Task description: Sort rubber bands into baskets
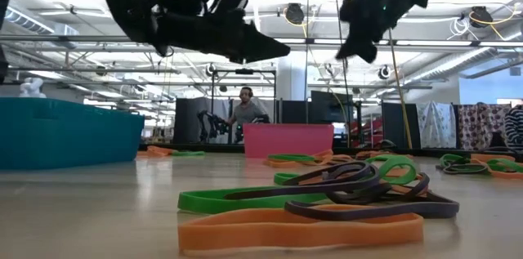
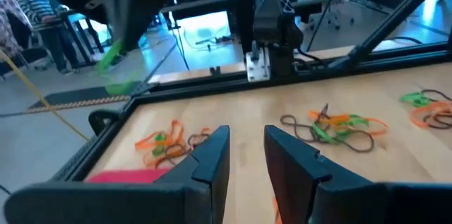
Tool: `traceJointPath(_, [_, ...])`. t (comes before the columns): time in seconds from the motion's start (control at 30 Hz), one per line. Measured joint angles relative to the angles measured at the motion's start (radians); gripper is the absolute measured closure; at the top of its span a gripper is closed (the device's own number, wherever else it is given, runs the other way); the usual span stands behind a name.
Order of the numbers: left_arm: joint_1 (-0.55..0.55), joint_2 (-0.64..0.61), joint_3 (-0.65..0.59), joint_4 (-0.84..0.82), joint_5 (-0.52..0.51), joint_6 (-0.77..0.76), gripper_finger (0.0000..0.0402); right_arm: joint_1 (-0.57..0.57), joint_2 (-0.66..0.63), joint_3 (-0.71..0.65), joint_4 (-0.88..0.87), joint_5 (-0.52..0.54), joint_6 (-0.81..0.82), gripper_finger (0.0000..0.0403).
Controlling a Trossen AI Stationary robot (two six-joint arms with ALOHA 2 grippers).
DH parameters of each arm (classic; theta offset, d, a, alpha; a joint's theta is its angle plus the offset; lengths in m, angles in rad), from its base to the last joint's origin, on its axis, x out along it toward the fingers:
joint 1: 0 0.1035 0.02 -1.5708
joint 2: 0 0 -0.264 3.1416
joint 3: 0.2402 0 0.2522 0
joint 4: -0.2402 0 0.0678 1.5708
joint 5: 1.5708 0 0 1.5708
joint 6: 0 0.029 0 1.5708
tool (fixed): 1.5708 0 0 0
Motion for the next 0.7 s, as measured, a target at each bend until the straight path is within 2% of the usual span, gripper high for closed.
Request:
traceJointPath(0.07, [-0.005,0.019,0.020,0.001,-0.001,0.020,0.0304,0.053,-0.012,0.000,-0.001,-0.034,-0.011,0.0402])
traceJointPath(0.4, [-0.031,0.078,0.088,-0.002,0.000,0.069,0.0304,0.359,-0.001,0.000,-0.007,-0.034,-0.063,0.0403])
traceJointPath(0.57, [-0.042,0.078,0.088,-0.015,0.041,0.074,0.0304,0.451,0.003,0.000,-0.003,0.044,-0.067,0.0403])
traceJointPath(0.7, [-0.047,0.078,0.089,-0.021,0.126,0.077,0.0304,0.495,0.005,0.000,0.031,0.100,-0.059,0.0403])
